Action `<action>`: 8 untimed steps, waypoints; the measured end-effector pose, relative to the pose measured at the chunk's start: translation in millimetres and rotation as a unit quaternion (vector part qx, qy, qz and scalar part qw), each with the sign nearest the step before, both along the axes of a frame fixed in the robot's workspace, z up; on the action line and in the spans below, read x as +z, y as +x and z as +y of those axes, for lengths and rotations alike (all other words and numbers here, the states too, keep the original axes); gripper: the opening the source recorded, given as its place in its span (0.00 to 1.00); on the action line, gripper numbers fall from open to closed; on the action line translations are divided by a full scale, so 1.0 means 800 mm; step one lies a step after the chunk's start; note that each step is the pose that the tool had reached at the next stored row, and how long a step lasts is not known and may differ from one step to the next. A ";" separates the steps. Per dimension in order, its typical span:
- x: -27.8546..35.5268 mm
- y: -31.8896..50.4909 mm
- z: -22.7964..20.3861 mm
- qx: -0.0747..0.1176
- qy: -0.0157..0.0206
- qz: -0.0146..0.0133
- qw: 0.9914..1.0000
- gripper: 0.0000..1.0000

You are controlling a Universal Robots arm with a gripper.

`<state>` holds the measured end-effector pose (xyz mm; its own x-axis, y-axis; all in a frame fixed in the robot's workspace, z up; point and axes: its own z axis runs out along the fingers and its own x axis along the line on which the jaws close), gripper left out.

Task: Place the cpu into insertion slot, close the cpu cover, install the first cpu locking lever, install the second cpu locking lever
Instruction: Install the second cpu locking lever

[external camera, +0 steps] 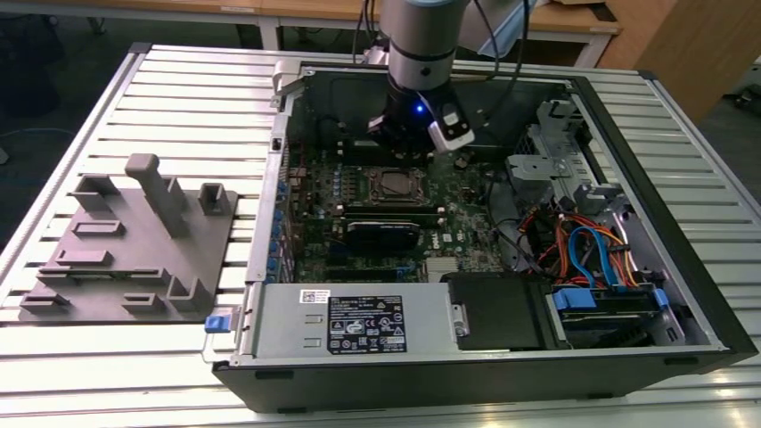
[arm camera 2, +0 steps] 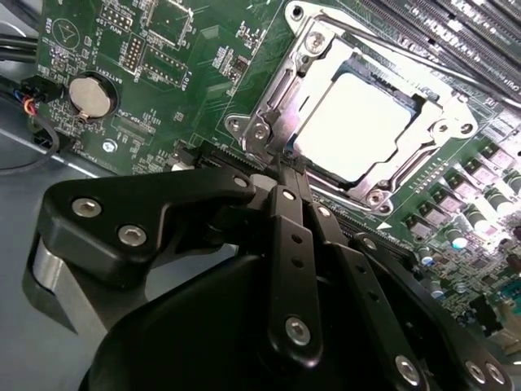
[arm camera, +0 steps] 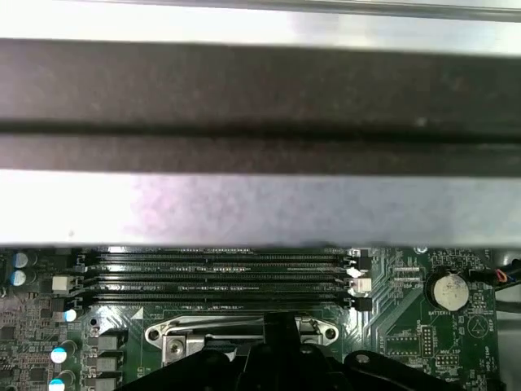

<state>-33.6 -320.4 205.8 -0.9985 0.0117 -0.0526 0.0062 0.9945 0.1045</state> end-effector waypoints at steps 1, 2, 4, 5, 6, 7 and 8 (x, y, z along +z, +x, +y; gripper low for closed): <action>0.0013 0.000 0.0000 0.000 0.000 0.000 1.000 0.10; 0.0028 0.000 0.0000 0.000 0.000 0.000 1.000 0.10; 0.0059 0.000 0.0000 0.000 0.000 0.000 1.000 0.10; 0.0078 0.000 0.0000 0.000 0.000 0.000 1.000 0.10; 0.0099 0.000 0.0000 0.000 0.000 0.000 1.000 0.10; 0.0124 0.000 0.0000 0.000 0.000 0.000 1.000 0.10; 0.0144 0.000 0.0000 0.000 0.000 0.000 1.000 0.10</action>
